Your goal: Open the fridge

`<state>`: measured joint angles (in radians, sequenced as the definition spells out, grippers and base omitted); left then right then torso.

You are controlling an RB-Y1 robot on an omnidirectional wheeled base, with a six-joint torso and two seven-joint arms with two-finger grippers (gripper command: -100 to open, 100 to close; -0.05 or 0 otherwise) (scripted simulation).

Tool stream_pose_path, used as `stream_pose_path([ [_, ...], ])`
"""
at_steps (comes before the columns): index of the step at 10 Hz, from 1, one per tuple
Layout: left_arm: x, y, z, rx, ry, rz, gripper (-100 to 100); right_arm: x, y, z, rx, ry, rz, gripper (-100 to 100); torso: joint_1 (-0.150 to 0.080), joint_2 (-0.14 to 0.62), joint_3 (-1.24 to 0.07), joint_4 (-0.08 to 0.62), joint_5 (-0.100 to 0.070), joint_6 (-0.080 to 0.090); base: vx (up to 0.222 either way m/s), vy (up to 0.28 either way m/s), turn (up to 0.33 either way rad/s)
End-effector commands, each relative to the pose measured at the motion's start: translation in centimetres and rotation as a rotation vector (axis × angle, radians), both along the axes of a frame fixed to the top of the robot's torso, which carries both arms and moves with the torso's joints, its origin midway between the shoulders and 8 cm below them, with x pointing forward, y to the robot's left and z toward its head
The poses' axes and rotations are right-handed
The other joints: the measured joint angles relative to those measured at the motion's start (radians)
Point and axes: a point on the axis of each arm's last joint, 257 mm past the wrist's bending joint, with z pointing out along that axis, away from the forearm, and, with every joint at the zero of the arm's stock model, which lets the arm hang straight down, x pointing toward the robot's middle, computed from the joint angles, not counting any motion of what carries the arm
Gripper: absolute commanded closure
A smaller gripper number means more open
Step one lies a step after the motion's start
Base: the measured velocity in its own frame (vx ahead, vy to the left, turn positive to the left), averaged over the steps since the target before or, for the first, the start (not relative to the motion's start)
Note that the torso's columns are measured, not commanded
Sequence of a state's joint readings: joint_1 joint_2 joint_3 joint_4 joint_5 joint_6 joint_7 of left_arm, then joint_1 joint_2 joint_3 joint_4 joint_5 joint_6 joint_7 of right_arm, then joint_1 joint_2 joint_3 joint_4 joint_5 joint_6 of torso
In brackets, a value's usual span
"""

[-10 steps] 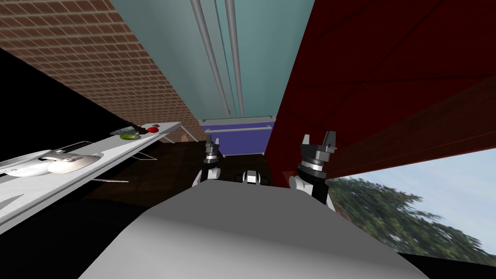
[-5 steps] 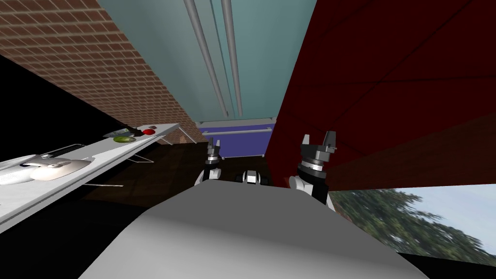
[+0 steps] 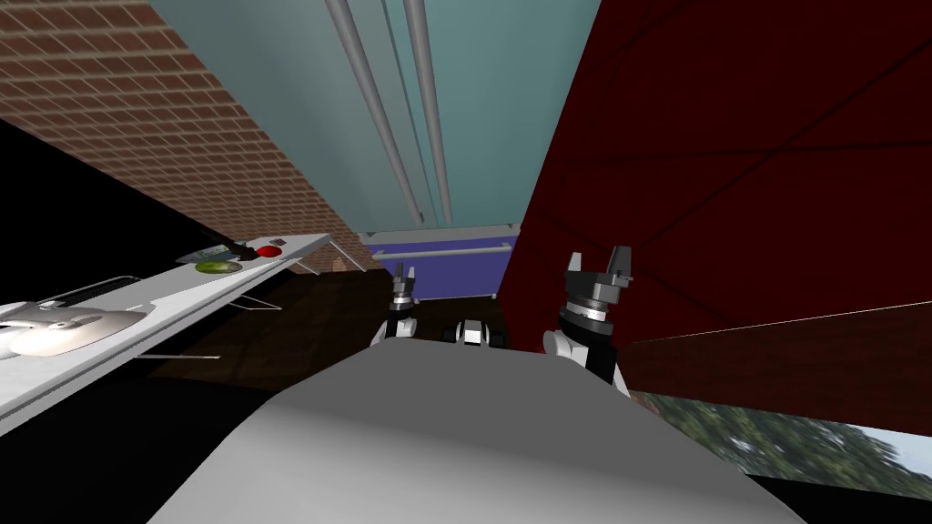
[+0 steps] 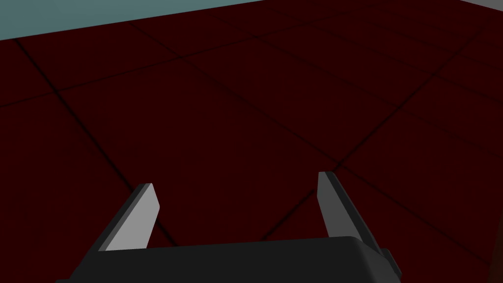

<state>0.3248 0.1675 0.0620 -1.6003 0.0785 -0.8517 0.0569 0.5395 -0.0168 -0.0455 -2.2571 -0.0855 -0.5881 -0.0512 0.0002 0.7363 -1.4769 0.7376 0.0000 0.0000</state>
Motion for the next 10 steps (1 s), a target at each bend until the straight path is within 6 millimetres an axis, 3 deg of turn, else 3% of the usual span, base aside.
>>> stream_pose_path([
  [1, 0.1, 0.3, -1.8, -0.007, 0.019, 0.006, -100, 0.0, 0.0, 0.0, 0.0, 0.0, 0.0, 0, 0.001, 0.001, 0.0, 0.0, 0.0, 0.0, 0.093, -0.009, -0.007],
  [10, 0.1, 0.7, -6.7, -0.036, 0.054, 0.019, -100, 0.0, 0.0, 0.0, 0.0, 0.0, 0.0, 0, 0.0, 0.002, 0.001, 0.001, 0.0, 0.0, 0.091, -0.007, -0.006],
])
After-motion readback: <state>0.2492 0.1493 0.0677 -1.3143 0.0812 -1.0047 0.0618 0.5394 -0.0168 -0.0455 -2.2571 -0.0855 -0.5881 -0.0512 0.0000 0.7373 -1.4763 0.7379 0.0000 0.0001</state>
